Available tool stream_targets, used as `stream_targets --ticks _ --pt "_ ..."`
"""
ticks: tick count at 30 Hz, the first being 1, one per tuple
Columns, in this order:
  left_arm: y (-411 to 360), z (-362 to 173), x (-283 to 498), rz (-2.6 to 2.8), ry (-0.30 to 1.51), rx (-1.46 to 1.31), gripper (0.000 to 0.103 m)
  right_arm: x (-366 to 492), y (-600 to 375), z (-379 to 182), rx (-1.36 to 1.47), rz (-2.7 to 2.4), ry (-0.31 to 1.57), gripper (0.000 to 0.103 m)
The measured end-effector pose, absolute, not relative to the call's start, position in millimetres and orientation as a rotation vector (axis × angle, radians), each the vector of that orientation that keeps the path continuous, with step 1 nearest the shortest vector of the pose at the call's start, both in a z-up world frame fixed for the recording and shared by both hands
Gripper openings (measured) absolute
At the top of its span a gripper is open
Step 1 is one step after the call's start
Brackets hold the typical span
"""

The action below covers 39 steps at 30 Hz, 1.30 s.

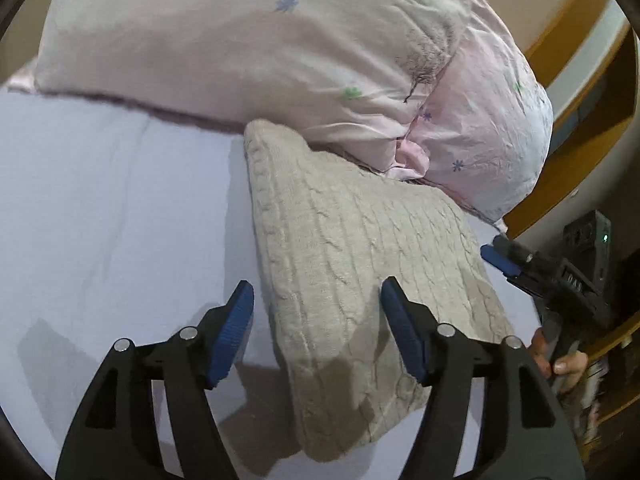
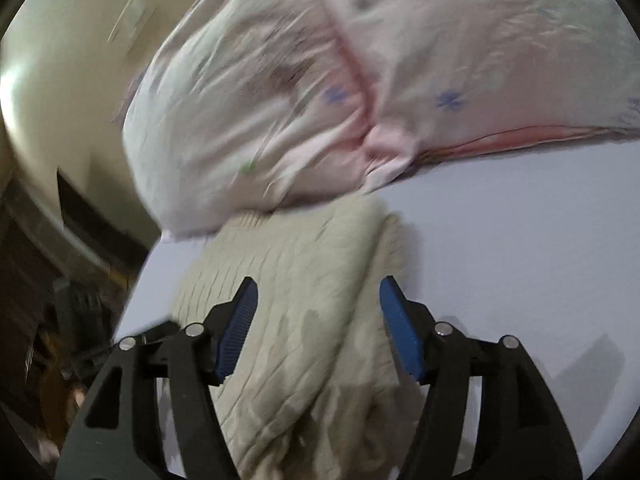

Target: Fold small clothes

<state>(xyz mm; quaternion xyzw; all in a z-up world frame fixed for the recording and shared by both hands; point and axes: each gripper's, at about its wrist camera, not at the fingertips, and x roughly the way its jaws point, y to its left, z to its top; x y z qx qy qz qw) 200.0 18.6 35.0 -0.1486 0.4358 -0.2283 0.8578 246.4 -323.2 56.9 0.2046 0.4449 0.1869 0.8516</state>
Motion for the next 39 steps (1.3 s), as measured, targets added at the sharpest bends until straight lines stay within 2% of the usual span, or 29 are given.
stream_targets --ticks 1,2,7,8,9,10,11,12,13,16,24,31,39 --pt "14 34 200 -0.479 0.923 -0.294 0.067 250 -310 51 0.375 0.390 0.970 0.013" --pt "11 32 202 -0.476 0.930 -0.285 0.067 255 -299 42 0.289 0.331 1.001 0.010" --pt "9 37 183 -0.470 0.899 -0.249 0.066 262 -320 35 0.395 0.236 0.961 0.011" --pt "8 41 173 -0.458 0.884 -0.207 0.066 257 -319 38 0.378 0.236 0.958 0.017" --pt "7 45 164 -0.447 0.870 -0.170 0.066 249 -317 43 0.356 0.228 0.950 0.034" --pt "5 48 153 -0.432 0.854 -0.132 0.067 242 -317 48 0.340 0.212 0.942 0.054" --pt "3 49 141 -0.413 0.841 -0.092 0.068 226 -317 58 0.314 0.181 0.924 0.090" --pt "2 50 129 -0.387 0.837 -0.057 0.079 212 -319 65 0.300 0.162 0.897 0.101" --pt "2 49 122 -0.365 0.837 -0.040 0.091 194 -314 73 0.284 0.145 0.855 0.101" --pt "-3 44 100 -0.282 0.839 0.018 0.102 146 -304 83 0.195 0.089 0.827 0.101" --pt "-14 12 102 -0.258 0.957 0.016 0.102 122 -254 33 0.078 0.074 1.016 0.101" --pt "-24 5 101 -0.210 0.941 0.104 0.102 126 -236 16 -0.031 -0.021 1.039 0.101" --pt "-26 4 100 -0.199 0.933 0.127 0.102 126 -243 10 0.038 -0.030 1.047 0.101"
